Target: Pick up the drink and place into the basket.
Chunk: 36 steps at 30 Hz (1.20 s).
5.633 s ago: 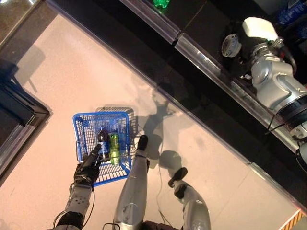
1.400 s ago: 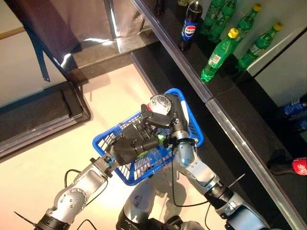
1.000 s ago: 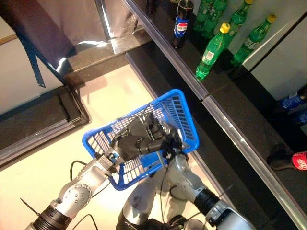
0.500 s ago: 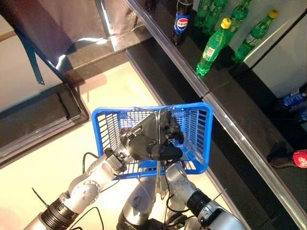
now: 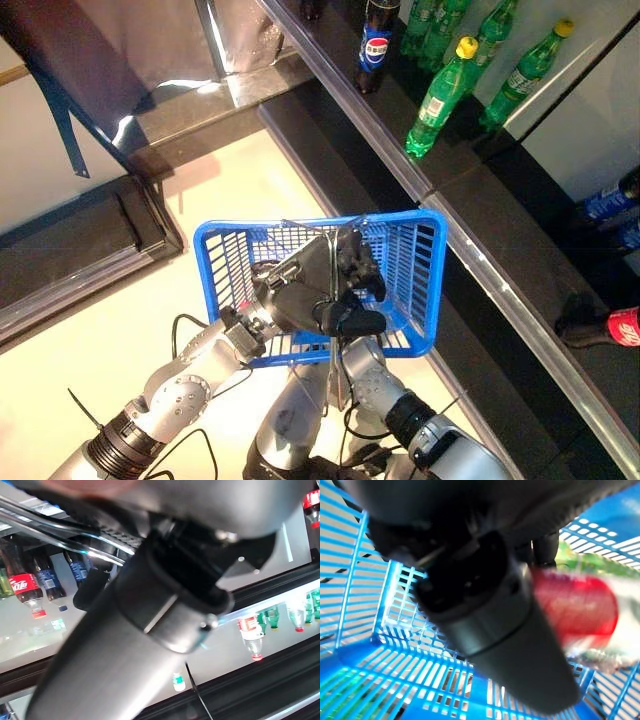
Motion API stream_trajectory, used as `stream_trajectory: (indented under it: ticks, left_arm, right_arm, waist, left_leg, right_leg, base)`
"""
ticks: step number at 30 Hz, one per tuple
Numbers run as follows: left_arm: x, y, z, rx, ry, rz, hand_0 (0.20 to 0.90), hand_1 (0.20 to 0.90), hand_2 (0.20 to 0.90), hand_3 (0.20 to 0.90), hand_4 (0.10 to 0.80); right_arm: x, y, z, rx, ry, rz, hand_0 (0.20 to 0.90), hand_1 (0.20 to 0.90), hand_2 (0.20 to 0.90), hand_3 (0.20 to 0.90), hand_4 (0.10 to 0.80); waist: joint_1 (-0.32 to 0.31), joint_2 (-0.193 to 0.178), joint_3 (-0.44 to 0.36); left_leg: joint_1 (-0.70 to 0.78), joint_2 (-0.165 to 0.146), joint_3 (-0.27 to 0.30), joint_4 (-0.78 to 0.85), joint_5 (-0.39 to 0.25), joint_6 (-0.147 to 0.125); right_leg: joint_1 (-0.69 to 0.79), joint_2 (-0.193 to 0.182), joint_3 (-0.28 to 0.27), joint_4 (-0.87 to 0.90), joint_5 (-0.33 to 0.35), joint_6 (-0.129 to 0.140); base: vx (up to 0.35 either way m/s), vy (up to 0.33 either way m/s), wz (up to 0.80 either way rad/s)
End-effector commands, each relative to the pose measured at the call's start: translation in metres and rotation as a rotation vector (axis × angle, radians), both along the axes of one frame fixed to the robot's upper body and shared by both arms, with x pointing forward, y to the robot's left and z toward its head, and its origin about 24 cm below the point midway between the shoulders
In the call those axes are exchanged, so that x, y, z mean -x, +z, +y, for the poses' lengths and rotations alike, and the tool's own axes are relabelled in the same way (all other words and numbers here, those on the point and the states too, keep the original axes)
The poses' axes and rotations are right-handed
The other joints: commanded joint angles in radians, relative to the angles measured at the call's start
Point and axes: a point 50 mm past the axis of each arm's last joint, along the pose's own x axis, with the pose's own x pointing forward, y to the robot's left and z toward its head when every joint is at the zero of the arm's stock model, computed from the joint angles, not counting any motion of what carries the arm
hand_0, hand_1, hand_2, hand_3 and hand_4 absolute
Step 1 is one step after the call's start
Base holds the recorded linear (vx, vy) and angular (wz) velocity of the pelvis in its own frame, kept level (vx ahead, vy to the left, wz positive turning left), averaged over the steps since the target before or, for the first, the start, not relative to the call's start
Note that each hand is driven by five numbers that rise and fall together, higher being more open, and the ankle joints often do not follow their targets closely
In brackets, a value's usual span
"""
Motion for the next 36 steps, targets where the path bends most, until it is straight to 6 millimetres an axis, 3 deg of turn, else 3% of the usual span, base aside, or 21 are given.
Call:
stream_trajectory:
  ticks: [1,8,15,24,32,36]
  left_arm:
    - [0.082,0.15,-0.027,0.737,-0.414,-0.898,0.3,0.3,0.3,0.2,0.1]
    - [0.075,0.146,-0.006,0.76,-0.273,-0.925,0.3,0.3,0.3,0.2,0.1]
    - [0.073,0.142,0.034,0.795,-0.128,-0.961,0.3,0.3,0.3,0.2,0.1]
    - [0.078,0.141,0.066,0.812,-0.084,-0.98,0.3,0.3,0.3,0.2,0.1]
    - [0.074,0.134,0.09,0.862,0.046,-0.88,0.3,0.3,0.3,0.2,0.1]
    - [0.065,0.118,0.101,0.876,0.173,-0.746,0.3,0.3,0.3,0.2,0.1]
  right_arm:
    - [0.002,0.024,0.025,-0.062,-0.016,-0.092,0.9,0.9,0.9,0.9,0.8]
    - [0.013,0.053,0.006,0.05,-0.037,-0.281,0.9,0.9,0.9,0.9,0.8]
    - [0.027,0.074,-0.05,0.161,-0.09,-0.455,0.9,0.9,0.9,0.9,0.8]
    - [0.038,0.088,-0.101,0.174,-0.184,-0.56,0.9,0.9,0.9,0.9,0.8]
    - [0.044,0.102,-0.116,0.127,-0.194,-0.64,0.9,0.9,0.9,0.9,0.8]
    - [0.047,0.11,-0.117,0.109,-0.145,-0.699,0.9,0.9,0.9,0.9,0.8]
  waist:
    - [-0.02,0.055,-0.257]
    - [-0.052,0.038,-0.26]
    - [-0.084,0.015,-0.265]
    - [-0.098,-0.004,-0.268]
    - [-0.106,-0.009,-0.279]
    - [-0.11,-0.014,-0.293]
  left_leg:
    - [0.068,0.018,0.026,-0.001,-0.052,0.011]
    - [0.073,0.035,0.051,-0.018,-0.049,0.01]
    - [0.079,0.053,0.082,-0.043,-0.041,0.006]
    - [0.086,0.068,0.092,-0.049,-0.039,-0.003]
    - [0.105,0.081,0.098,-0.061,-0.036,-0.014]
    - [0.128,0.093,0.103,-0.077,-0.033,-0.021]
  right_leg:
    - [-0.072,0.012,0.011,0.015,0.201,-0.035]
    - [-0.087,0.017,0.026,0.013,0.206,-0.031]
    - [-0.102,0.027,0.041,-0.001,0.221,-0.022]
    - [-0.089,0.046,0.046,-0.032,0.227,-0.021]
    - [-0.068,0.062,0.053,-0.065,0.218,-0.026]
    - [-0.049,0.08,0.061,-0.095,0.206,-0.031]
  base:
    - [0.0,0.0,0.0]
    - [-0.019,0.001,-0.07]
    - [-0.033,-0.004,-0.13]
    - [-0.016,-0.028,-0.09]
    - [0.0,-0.003,-0.01]
    - [-0.001,-0.035,-0.03]
